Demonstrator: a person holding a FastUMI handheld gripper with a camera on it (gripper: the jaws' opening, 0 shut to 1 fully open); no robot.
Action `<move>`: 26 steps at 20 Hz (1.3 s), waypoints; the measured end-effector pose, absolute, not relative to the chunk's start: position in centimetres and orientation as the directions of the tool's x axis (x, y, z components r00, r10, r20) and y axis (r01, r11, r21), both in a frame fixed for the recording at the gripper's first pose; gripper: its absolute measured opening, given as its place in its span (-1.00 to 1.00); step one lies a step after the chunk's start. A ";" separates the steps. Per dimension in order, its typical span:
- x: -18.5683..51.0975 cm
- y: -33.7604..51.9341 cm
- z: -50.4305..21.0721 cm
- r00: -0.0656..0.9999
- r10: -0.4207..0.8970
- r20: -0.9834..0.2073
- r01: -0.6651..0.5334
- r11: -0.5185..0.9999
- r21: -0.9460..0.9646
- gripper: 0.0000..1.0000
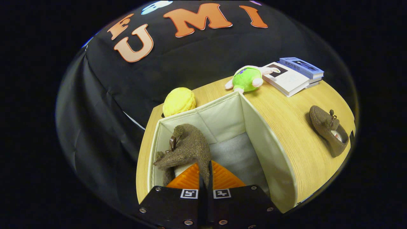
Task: Open the storage box then place both shoes into the box .Put the left shoe in first, then the right shoe, with the right side of both shoes facing outward in a uniform manner.
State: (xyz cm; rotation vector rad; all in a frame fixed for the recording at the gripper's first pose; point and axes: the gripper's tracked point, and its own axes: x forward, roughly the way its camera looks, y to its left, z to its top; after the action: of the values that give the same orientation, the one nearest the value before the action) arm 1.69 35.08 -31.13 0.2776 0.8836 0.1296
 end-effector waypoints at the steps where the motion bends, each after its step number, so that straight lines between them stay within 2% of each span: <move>1: 1.5 35.3 -31.6 0.615 0.218 -0.758 0.006 0.960 0.281 -0.93; 4: 1.0 35.7 -32.3 0.576 0.219 -0.788 0.018 0.960 0.280 -0.83; 5: 1.1 35.7 -32.0 0.579 0.220 -0.785 0.023 0.958 0.286 -0.61; 6: 1.0 36.1 -31.7 0.567 0.241 -0.787 0.015 0.953 0.303 -0.48; 11: 1.2 36.8 -28.2 0.602 0.271 -0.751 -0.041 0.950 0.310 0.86; 12: 1.2 36.5 -27.5 0.611 0.278 -0.741 -0.052 0.948 0.313 0.97; 19: 3.3 32.6 -22.8 0.716 0.280 -0.639 -0.156 0.957 0.245 0.97; 26: 4.4 23.9 -20.8 0.761 0.234 -0.605 -0.120 0.967 0.223 0.97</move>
State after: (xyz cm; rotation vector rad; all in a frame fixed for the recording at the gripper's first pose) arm 4.41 23.92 -20.79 0.1752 0.6797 0.1934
